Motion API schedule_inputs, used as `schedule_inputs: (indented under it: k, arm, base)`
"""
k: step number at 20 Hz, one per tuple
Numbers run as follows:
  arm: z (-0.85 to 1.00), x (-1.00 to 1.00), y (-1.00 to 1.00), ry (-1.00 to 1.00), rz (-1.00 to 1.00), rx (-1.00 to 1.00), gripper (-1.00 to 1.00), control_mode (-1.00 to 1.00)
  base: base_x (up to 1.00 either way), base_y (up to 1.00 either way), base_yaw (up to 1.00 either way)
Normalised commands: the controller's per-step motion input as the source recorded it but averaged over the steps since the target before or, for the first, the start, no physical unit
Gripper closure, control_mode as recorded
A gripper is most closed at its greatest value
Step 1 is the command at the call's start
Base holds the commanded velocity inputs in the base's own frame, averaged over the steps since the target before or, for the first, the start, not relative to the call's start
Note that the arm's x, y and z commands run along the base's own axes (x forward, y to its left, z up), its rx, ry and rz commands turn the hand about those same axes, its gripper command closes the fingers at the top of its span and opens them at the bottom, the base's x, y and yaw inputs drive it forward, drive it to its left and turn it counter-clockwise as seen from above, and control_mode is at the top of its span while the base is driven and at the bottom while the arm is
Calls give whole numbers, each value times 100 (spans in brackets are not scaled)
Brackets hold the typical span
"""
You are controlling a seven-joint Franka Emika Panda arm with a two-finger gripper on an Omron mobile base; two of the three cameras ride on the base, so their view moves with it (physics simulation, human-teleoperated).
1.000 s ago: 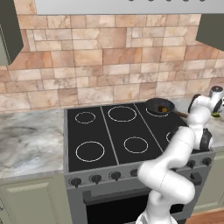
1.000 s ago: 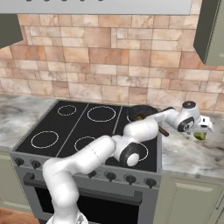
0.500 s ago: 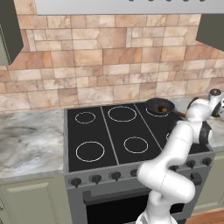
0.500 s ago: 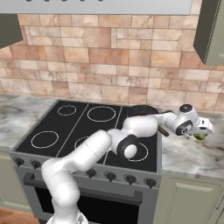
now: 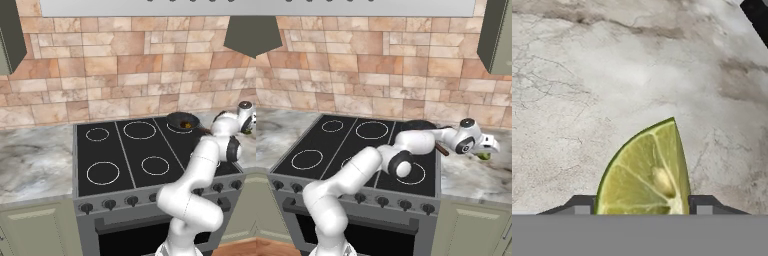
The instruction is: Put the sweet potato and lemon wedge in the pan. Then turn on the rear right burner and set the heat to medium.
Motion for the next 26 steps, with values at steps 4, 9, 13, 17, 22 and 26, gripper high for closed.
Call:
schedule_inputs:
  k: [4, 9, 13, 17, 22, 26]
  arm:
    - [33, -91, 0, 0, 0, 6, 100, -100]
    - [59, -89, 43, 0, 0, 0, 100, -100]
    - [82, -44, 93, 0, 2, 0, 100, -100]
    - [73, -7, 100, 0, 6, 0, 100, -100]
    - [43, 6, 100, 0, 9, 0, 100, -100]
    - [19, 36, 100, 0, 8, 0, 100, -100]
  base:
    - [0, 0, 0]
    - [0, 0, 0]
    - [0, 0, 0]
    - [0, 0, 0]
    - [0, 0, 0]
    - [0, 0, 0]
